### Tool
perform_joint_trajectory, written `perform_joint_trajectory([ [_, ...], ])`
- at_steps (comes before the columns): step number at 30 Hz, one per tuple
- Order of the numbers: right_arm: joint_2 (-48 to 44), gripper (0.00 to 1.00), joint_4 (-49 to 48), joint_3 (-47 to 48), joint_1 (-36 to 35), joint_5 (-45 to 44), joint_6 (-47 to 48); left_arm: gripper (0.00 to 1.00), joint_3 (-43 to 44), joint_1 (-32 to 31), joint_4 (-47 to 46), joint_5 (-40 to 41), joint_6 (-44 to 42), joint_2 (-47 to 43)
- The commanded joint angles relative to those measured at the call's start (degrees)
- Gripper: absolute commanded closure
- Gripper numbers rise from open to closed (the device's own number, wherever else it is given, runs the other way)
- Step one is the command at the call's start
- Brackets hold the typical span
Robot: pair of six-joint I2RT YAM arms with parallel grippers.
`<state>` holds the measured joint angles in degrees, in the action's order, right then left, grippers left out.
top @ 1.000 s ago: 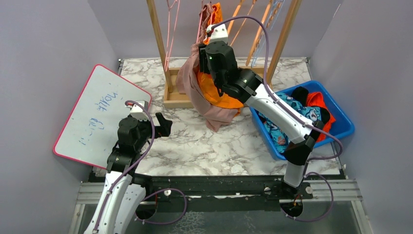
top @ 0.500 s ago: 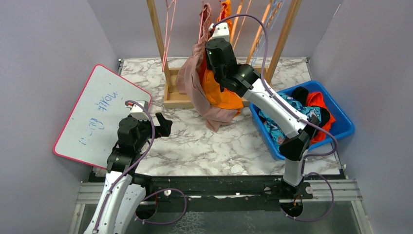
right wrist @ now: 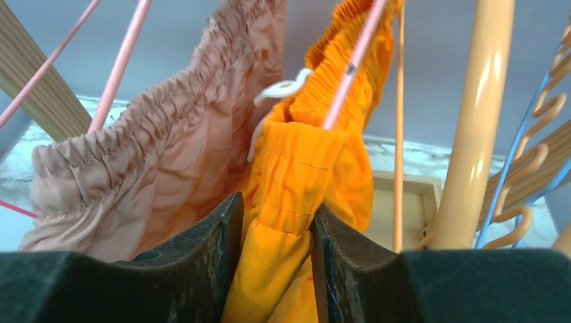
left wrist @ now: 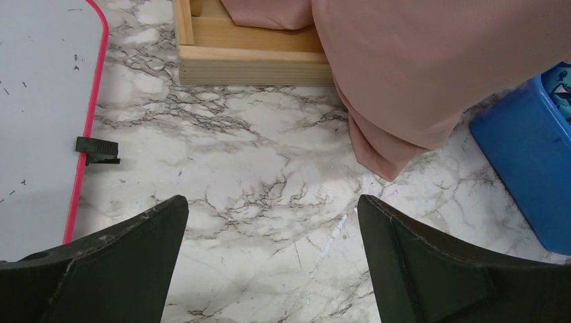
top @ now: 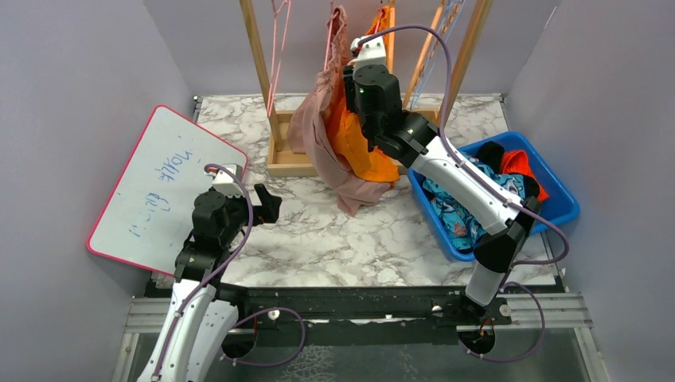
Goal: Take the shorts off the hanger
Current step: Pick up the hanger from the clothes rod.
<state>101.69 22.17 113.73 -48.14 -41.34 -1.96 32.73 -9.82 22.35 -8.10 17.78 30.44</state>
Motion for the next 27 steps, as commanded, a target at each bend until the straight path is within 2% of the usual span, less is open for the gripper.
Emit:
perform_joint_trajectory([
  [1,-3.68,0.99,-9.02,-0.93,0.36,0.64,5.22,0.01,-0.51,0.17,-1.74,-0.34,-0.38,-0.52],
  [9,-5.95,0.99,-15.26,-6.24,0.35,3.2,10.37,0.01,-0.48,0.18,-1.78,-0.49,-0.38,-0.56],
  [18,-5.92,0.99,-24.35,-10.12,0.37,4.09,20.6,0.01,-0.51,0.18,-1.77,-0.43,-0.38,-0.6],
  [27,-8.19,0.99,-28.38,-12.28,0.33,5.92,24.45,0.01,-0.52,0.21,-1.74,-0.47,-0.36,-0.42],
])
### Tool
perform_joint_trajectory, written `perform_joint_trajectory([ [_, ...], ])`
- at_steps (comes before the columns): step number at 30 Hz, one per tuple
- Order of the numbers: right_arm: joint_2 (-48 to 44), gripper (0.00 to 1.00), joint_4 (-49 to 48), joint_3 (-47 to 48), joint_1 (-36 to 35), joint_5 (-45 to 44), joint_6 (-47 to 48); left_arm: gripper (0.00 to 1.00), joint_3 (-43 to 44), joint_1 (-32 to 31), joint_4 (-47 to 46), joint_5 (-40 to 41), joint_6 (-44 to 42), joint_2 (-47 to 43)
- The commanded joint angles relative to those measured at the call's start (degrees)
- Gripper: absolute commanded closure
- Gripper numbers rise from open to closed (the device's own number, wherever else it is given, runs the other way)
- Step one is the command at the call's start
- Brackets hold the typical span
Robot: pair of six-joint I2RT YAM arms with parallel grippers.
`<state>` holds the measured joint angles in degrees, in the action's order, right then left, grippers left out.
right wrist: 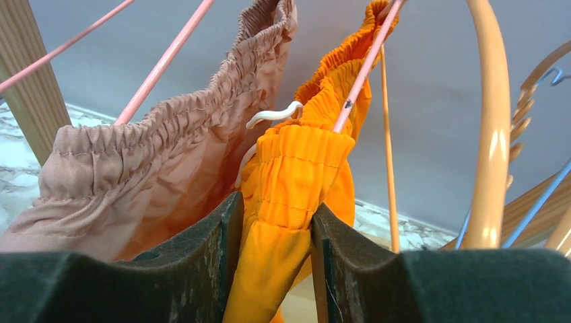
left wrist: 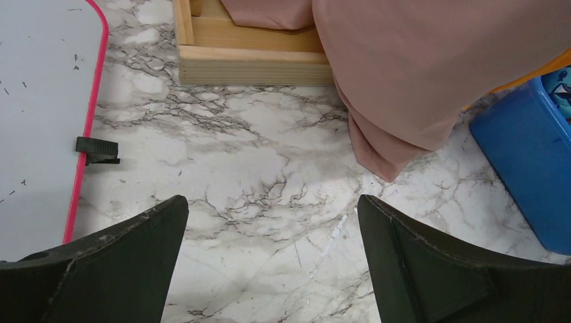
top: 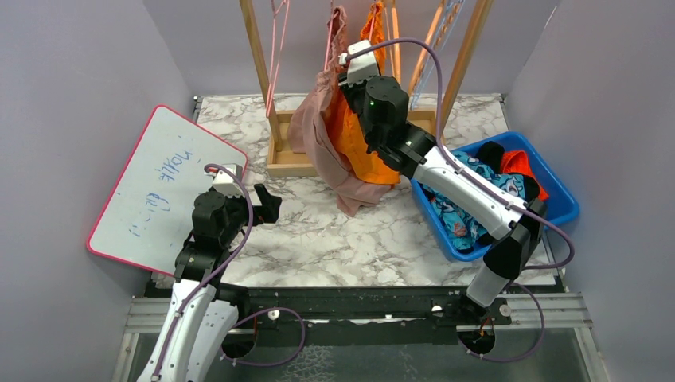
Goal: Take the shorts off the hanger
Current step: Pick up the hanger from the clothes rod.
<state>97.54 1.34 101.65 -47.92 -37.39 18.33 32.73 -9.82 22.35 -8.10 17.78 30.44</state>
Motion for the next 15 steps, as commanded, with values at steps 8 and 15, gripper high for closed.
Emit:
perform_joint_trajectory([
  [8,-5.45,0.99,-9.54,-0.81,0.13,2.87,5.89,0.01,-0.5,0.18,-1.75,-0.34,-0.29,-0.34],
  [15,-7.45,0.99,-9.4,-1.9,0.02,4.02,5.03,0.01,-0.48,0.17,-1.77,-0.42,-0.29,-0.12],
])
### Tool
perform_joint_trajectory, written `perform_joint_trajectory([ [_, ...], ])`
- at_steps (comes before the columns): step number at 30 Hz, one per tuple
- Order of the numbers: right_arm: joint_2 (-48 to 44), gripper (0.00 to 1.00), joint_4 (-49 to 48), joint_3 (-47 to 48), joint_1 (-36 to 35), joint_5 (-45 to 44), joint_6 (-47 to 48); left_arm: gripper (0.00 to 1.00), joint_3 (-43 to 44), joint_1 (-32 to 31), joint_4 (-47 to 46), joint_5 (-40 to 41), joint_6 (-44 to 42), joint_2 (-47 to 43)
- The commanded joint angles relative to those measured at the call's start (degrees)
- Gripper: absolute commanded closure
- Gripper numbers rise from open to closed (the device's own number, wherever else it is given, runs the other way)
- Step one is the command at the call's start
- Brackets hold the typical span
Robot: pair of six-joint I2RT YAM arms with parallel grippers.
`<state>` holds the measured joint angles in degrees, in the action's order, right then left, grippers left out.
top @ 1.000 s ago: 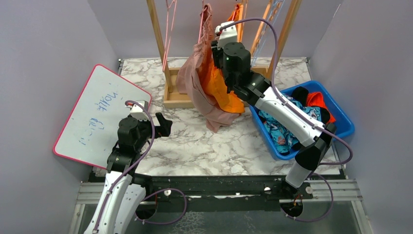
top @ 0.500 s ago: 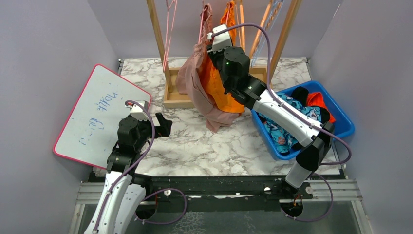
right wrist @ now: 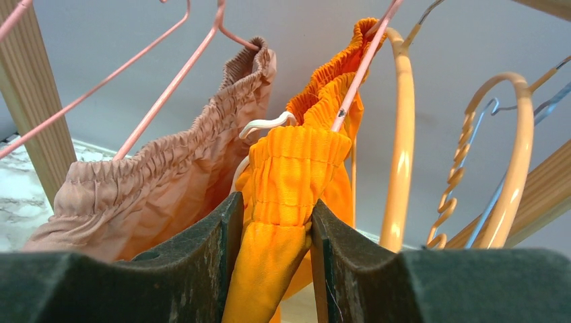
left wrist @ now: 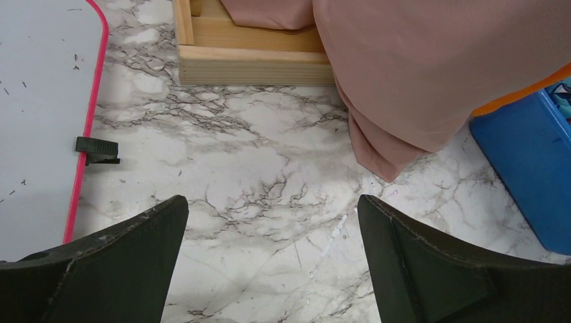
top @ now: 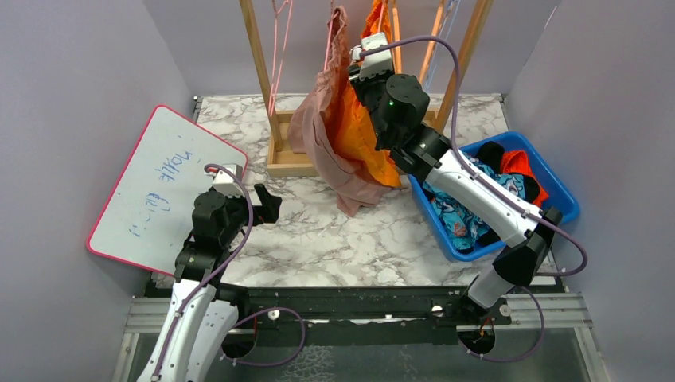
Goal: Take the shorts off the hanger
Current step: Pick up the hanger from the clothes rod.
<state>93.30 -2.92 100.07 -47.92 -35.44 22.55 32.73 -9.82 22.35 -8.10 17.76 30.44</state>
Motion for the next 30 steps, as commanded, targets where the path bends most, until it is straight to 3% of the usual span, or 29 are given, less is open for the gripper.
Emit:
perform_joint_trajectory([
  [1,-3.54,0.99,-5.05,-0.54,-0.06,2.51,0.53,0.01,-0.53,0.16,-1.79,-0.43,-0.27,-0.11],
  [11,-6.17,0.99,-1.66,-2.66,-1.91,4.91,-0.05,0.01,-0.49,0.17,-1.8,-0.43,-0.27,-0.03],
  [22,-16.57,0.99,-1.92,-16.17,-3.32,11.81,-1.65,0.01,-0.5,0.16,-1.83,-0.51,-0.28,0.31],
  [30,-21.26,0.99,8.04,-21.48,-3.3,18.08,-8.38,0.01,-0.55,0.16,-1.78,-0.39,-0.24,0.57],
])
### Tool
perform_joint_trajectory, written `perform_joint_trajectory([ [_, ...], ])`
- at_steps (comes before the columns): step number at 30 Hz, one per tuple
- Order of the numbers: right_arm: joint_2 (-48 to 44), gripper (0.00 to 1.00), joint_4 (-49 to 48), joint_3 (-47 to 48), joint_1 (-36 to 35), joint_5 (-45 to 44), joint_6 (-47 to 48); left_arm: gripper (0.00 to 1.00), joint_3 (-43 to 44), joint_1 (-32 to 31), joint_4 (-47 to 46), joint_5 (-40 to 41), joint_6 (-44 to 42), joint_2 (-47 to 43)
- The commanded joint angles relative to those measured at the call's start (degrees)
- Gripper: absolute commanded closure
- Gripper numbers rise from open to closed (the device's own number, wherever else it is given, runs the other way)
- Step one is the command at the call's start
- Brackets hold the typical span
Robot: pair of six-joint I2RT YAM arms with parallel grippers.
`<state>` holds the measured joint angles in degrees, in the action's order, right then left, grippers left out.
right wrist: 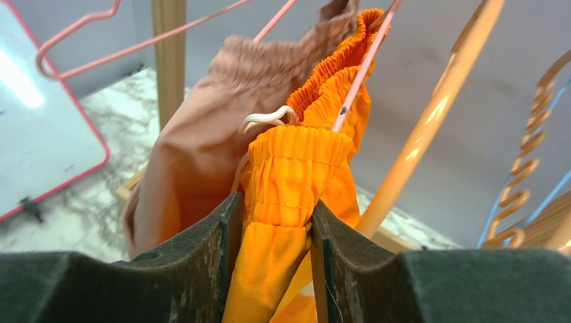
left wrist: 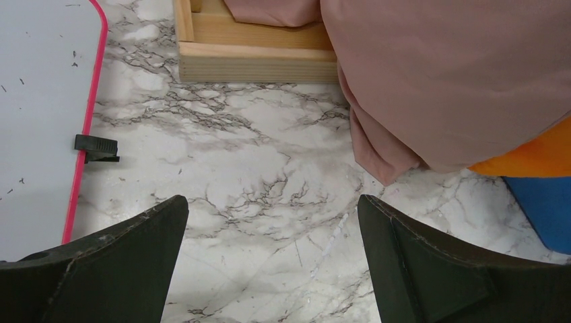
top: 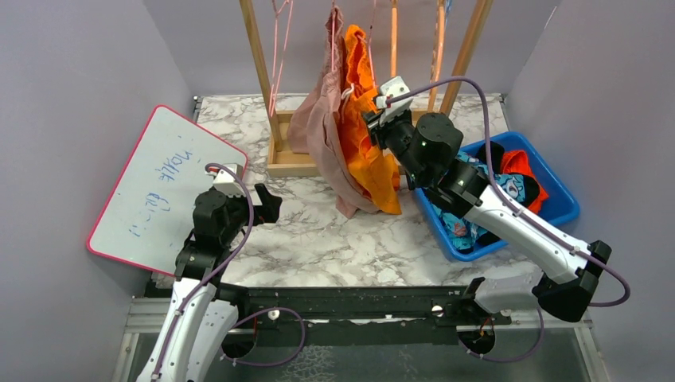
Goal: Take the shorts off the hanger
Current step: Pick up the hanger from the clothes rod.
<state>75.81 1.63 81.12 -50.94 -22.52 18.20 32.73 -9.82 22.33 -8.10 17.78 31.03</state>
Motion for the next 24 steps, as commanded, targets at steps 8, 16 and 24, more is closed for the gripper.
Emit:
perform_joint_trajectory([
  [8,-9.14,0.99,14.43,-5.98,-0.25,10.43,-11.05,0.01,-0.53,0.16,-1.82,-0.52,-0.2,0.3],
  [16,-18.19,0.99,21.19,-6.63,-0.22,16.92,-15.5,0.01,-0.48,0.16,-1.81,-0.88,-0.2,0.36],
  [24,-25.53,0.99,31.54,-3.52,-0.22,5.95,-17.6,0.01,-0.47,0.16,-1.85,-0.61,-0.2,0.03],
])
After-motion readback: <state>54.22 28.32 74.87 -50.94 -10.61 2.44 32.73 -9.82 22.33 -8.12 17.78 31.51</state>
